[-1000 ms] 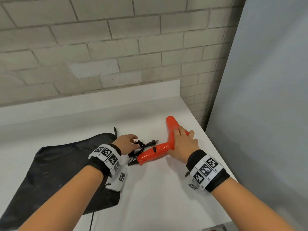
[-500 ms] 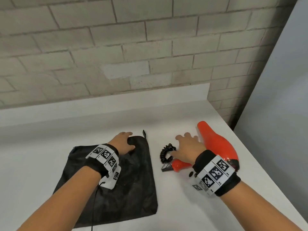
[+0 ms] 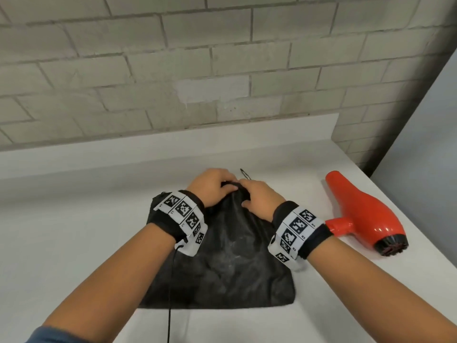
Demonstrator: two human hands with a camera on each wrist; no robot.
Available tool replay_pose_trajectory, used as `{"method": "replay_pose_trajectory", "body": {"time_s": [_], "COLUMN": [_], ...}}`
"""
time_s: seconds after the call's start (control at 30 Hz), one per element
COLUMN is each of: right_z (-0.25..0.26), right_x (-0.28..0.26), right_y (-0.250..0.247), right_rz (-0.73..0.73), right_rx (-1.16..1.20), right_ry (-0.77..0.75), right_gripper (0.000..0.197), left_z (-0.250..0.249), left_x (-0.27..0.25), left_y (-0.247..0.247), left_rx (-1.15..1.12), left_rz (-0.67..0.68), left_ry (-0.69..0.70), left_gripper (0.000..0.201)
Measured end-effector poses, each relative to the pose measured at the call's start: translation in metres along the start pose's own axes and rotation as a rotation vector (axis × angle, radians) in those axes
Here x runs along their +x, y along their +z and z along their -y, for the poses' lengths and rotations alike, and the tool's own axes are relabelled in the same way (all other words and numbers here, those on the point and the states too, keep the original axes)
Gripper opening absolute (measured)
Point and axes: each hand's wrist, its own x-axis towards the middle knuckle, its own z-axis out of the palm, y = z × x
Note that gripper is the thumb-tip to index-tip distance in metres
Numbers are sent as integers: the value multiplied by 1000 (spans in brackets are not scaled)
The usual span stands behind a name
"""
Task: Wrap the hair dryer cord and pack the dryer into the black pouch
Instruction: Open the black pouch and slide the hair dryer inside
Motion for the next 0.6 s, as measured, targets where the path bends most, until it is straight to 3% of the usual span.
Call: {"method": "replay_pose_trajectory", "body": {"time_s": [0.1, 0.2, 0.3, 0.4, 0.43, 0.5, 0.57, 0.6], "right_z": [-2, -3, -9, -20, -23, -27, -31, -33], "right_x": [-3, -14, -23, -31, -35, -46, -58, -63], "right_y": [-13, -29, -49, -65, -68, -70, -72, -72], "right_rz": [-250, -486, -488, -394, -369, -373, -377, -354], "right_rx": [-72, -119, -60, 124, 207, 295, 301, 315], "right_ry": [-13, 10, 207, 241, 242, 192, 125, 106], "right_gripper": [19, 12, 18, 27, 32, 37, 34, 32], "left_z": [-21, -41, -60, -71, -71, -63, -50, -46], "left_x": [-3, -8, -15, -25, -29, -32, -32, -32], "left_y": [-16, -22, -16, -1, 5, 13, 12, 11], "left_rx": [19, -45, -141, -251, -293, -247, 48, 193], "left_rz": [-208, -362, -400, -139, -77, -136, -213, -151], "left_ry": [173, 277, 323, 223, 170, 50, -82, -149], "left_gripper": [19, 21, 20, 20, 31, 48, 38, 31]}}
